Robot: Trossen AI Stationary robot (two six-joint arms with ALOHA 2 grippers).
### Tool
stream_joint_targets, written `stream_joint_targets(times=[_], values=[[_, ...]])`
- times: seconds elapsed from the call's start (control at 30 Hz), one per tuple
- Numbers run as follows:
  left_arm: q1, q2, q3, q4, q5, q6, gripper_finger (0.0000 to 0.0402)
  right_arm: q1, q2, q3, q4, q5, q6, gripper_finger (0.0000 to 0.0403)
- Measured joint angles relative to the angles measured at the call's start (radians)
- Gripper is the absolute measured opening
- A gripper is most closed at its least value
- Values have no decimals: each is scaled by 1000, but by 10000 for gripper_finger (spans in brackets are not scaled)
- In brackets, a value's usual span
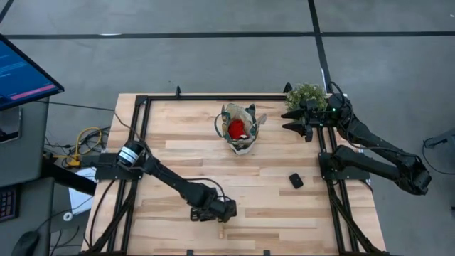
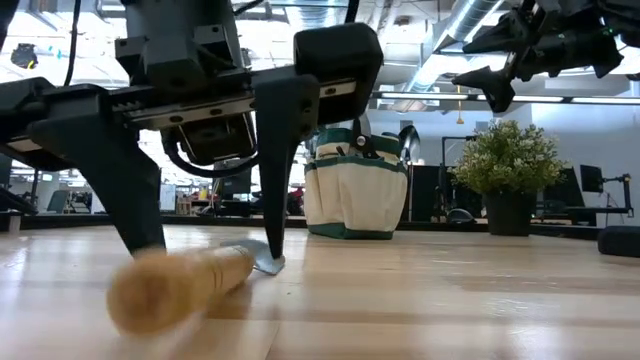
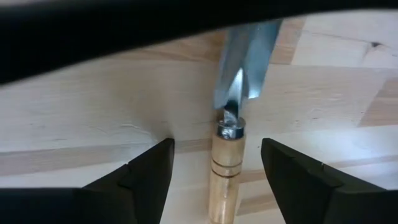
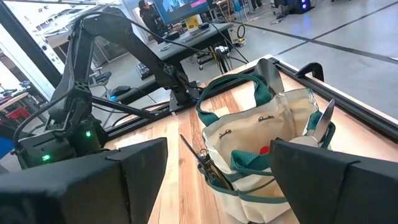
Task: Pick & Place Garden tools in Gardening bag
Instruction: Put the brown trowel into the green gardening bag
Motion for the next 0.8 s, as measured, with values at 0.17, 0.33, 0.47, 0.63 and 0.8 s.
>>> stream_joint_targets(times=[0.17,0.33,0.47,0.63,0.8], values=[[15,39,0,0,90,2,223,0,0,0,-2,0,0,265],[29,62,-3,11,126,-22,188,0,0,0,-2,0,0,265],[41,47,-2,-33,151,1,155,0,0,0,-2,0,0,265],[65,-21,-5,-172,115,73,109,0,0,0,-2,0,-1,265],[75,-50,-8,-280,42,120,78,0,0,0,-2,0,-3,265]])
